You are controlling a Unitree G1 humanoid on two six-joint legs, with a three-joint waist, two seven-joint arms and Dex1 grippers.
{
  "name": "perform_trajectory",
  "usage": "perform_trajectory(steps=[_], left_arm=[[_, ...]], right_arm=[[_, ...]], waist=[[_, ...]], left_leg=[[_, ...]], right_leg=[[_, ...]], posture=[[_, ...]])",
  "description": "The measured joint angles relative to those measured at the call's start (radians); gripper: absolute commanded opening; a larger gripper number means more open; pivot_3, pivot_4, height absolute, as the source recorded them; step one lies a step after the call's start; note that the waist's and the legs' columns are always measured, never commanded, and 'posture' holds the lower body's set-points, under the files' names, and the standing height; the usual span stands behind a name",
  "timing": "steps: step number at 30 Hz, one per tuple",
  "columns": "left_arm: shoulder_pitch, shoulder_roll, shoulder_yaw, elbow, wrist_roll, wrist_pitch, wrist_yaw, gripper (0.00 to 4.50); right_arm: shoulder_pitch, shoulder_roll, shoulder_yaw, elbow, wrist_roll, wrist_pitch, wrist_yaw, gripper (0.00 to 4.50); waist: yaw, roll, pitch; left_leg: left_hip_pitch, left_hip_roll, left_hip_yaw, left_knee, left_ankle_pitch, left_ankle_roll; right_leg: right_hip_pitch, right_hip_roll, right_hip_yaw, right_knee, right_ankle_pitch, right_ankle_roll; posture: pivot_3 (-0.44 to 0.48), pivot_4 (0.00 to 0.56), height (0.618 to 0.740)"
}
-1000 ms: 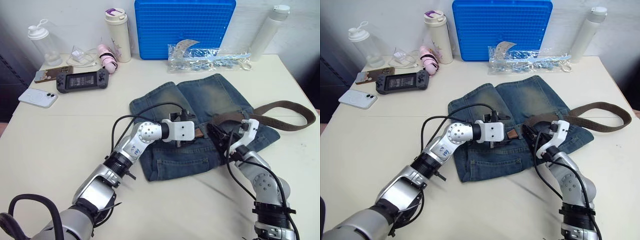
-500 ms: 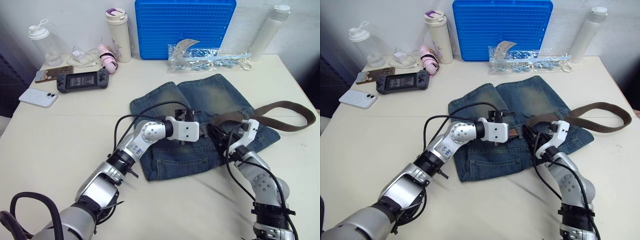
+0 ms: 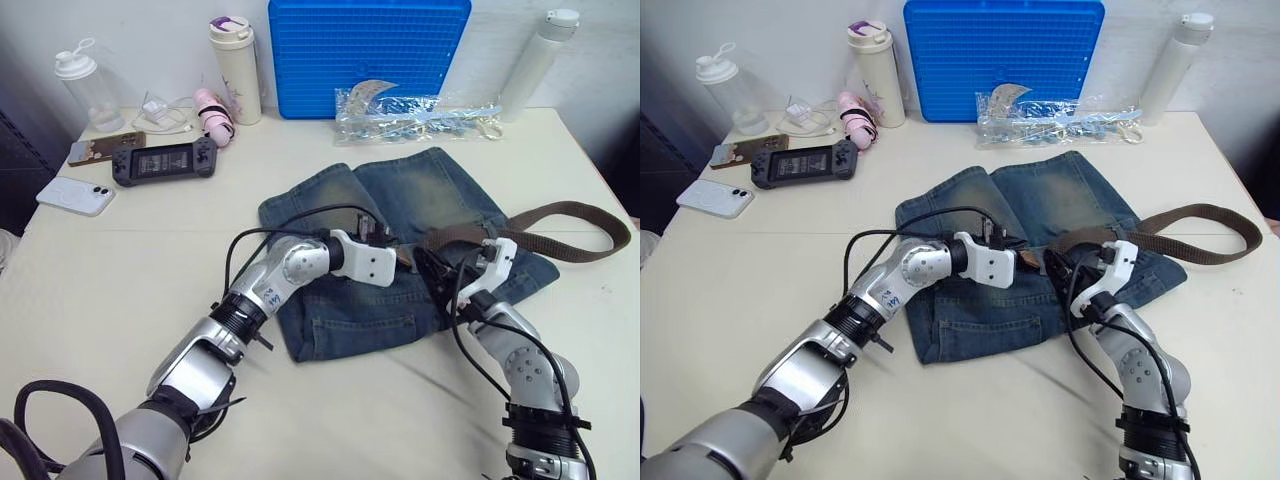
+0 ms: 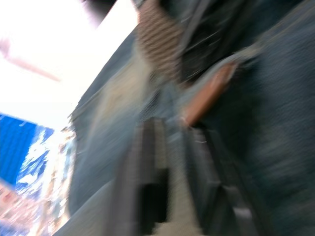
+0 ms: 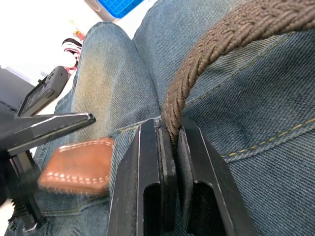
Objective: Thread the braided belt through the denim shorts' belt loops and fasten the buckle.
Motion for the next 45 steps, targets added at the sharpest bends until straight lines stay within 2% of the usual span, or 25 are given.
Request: perform_trajectory(steps=[2,6,9,12,13,21,26,30,33,40,41,45], left_arm=[[-0.008,0.007,0.016,-0.002,-0.002,-0.008,0.002,0.07],[0.002,0.016,0.016,-0.029,-0.005,-0.023,-0.003,0.0],[0.019,0.034,0.018,-0.055,-0.009,-0.026,-0.015,0.0],[0.029,0.047,0.025,-0.062,-0.015,-0.028,-0.026,0.0],[0.034,0.049,0.025,-0.062,-0.018,-0.031,-0.029,0.0],[0.059,0.066,0.026,-0.071,-0.026,-0.072,-0.054,0.0],[0.082,0.098,0.048,-0.105,-0.041,-0.078,-0.068,0.0],[0.113,0.121,0.057,-0.137,-0.05,-0.069,-0.087,0.0],[0.129,0.124,0.063,-0.144,-0.062,-0.058,-0.103,0.0],[0.134,0.137,0.064,-0.176,-0.101,-0.059,-0.168,0.0],[0.134,0.141,0.062,-0.176,-0.1,-0.066,-0.171,0.0],[0.14,0.155,0.039,-0.176,-0.068,-0.114,-0.167,0.0]], right_arm=[[0.002,0.002,0.0,-0.006,-0.001,0.0,-0.002,0.0],[0.014,0.001,-0.017,-0.031,0.027,0.024,-0.005,1.54],[0.035,-0.033,-0.041,-0.073,0.09,0.071,0.003,3.05],[0.038,-0.059,-0.069,-0.089,0.129,0.103,-0.003,4.34],[0.038,-0.067,-0.077,-0.09,0.135,0.109,-0.007,4.42],[0.016,-0.024,-0.081,-0.058,0.129,0.086,-0.061,4.42],[0.016,0.005,-0.158,-0.046,0.2,0.084,-0.111,4.42],[0.016,-0.021,-0.195,-0.045,0.235,0.085,-0.12,4.42],[0.004,-0.043,-0.198,-0.025,0.235,0.085,-0.113,3.51],[-0.025,-0.043,-0.137,0.025,0.192,0.085,-0.085,0.21],[-0.025,-0.037,-0.124,0.025,0.184,0.084,-0.085,0.04],[-0.025,-0.003,-0.096,0.02,0.166,0.075,-0.085,0.04]], waist=[[0.0,0.0,0.0],[0.0,0.0,0.0],[0.002,0.0,0.0],[0.004,0.0,0.0],[0.004,0.0,0.0],[0.002,0.0,0.0],[0.004,0.0,0.0],[0.001,0.0,0.0],[0.001,0.0,0.0],[0.001,0.0,0.0],[0.001,0.0,0.0],[0.0,0.0,0.0]], left_leg=[[0.0,0.0,0.0,0.0,0.0,0.0],[0.0,0.0,0.0,-0.001,0.0,0.0],[0.0,0.0,0.0,-0.001,0.0,0.0],[0.0,-0.001,0.0,-0.001,0.0,0.0],[0.0,-0.001,0.0,-0.001,0.0,0.0],[0.0,-0.001,0.001,-0.001,0.0,0.0],[0.0,-0.002,0.0,-0.001,0.0,0.0],[0.0,-0.002,0.0,-0.001,0.0,0.0],[0.0,-0.002,0.001,-0.001,0.0,0.0],[0.0,-0.002,0.001,-0.001,0.0,0.0],[0.0,-0.002,0.001,-0.001,0.0,0.0],[0.0,-0.002,0.001,-0.001,0.0,0.0]], right_leg=[[0.0,0.0,0.0,0.0,0.0,0.0],[0.0,0.0,0.0,0.0,0.0,0.0],[0.0,-0.001,0.0,0.0,0.0,0.0],[0.0,-0.002,0.0,0.0,0.0,0.0],[0.0,-0.002,0.0,0.0,0.0,0.0],[0.0,-0.002,-0.001,0.0,0.0,0.0],[0.0,-0.003,-0.001,0.0,0.0,0.0],[0.0,-0.003,-0.002,0.0,0.0,0.0],[0.0,-0.003,-0.002,0.0,0.0,0.0],[0.0,-0.003,-0.002,0.0,0.0,0.0],[0.0,-0.003,-0.002,0.0,0.0,0.0],[0.0,-0.003,-0.003,0.0,0.0,0.0]], posture=[[0.0,0.15,0.693],[0.0,0.15,0.693],[0.0,0.15,0.693],[0.0,0.15,0.693],[0.0,0.15,0.693],[0.0,0.15,0.693],[0.0,0.15,0.693],[0.0,0.15,0.693],[0.0,0.15,0.693],[0.0,0.15,0.693],[0.0,0.15,0.693],[0.0,0.15,0.693]])
